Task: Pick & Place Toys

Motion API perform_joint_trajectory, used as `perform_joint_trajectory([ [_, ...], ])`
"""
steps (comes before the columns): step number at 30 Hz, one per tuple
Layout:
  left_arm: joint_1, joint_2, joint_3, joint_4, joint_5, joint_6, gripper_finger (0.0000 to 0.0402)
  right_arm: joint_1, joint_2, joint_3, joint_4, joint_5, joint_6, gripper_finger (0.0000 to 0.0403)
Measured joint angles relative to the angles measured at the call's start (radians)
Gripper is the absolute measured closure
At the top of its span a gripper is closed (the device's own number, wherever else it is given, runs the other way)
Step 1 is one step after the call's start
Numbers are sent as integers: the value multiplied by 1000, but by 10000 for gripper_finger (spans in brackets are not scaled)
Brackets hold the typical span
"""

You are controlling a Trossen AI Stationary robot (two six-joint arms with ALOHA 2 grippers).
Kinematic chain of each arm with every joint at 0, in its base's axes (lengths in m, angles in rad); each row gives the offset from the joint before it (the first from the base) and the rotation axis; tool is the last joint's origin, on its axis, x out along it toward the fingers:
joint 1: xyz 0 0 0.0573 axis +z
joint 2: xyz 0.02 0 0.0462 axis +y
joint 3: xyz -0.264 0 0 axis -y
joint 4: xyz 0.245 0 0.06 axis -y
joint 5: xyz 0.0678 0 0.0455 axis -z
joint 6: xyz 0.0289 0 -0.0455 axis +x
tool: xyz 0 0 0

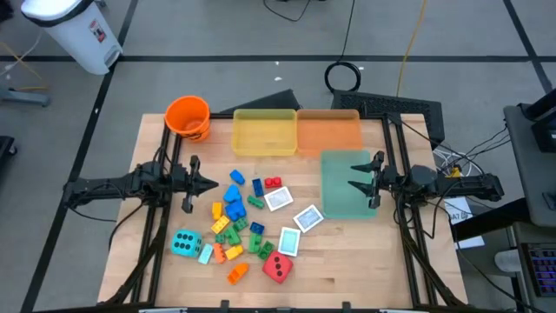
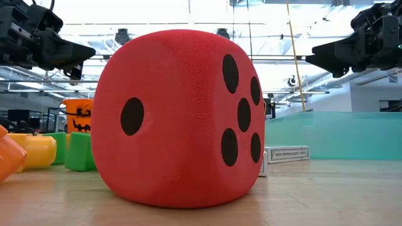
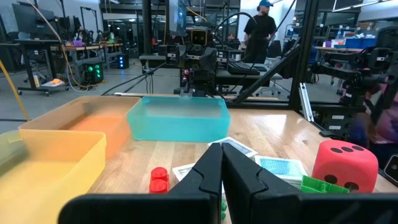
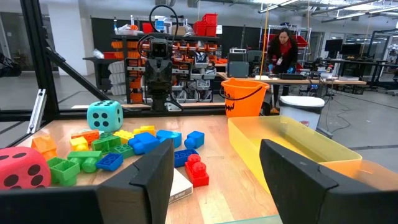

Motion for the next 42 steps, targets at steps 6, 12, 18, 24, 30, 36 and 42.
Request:
perform_joint_trajectory([
  [6,0,0,0,0,0,0,391,0,0,0,0,0,0,195],
  [12,0,0,0,0,0,0,391,0,0,0,0,0,0,195],
  [18,0,0,0,0,0,0,391,0,0,0,0,0,0,195],
  [24,0,0,0,0,0,0,391,0,0,0,0,0,0,195],
  [30,0,0,0,0,0,0,392,0,0,0,0,0,0,195],
  [36,0,0,0,0,0,0,392,0,0,0,0,0,0,195],
  [42,0,0,0,0,0,0,392,0,2,0,94,-5,34,195],
])
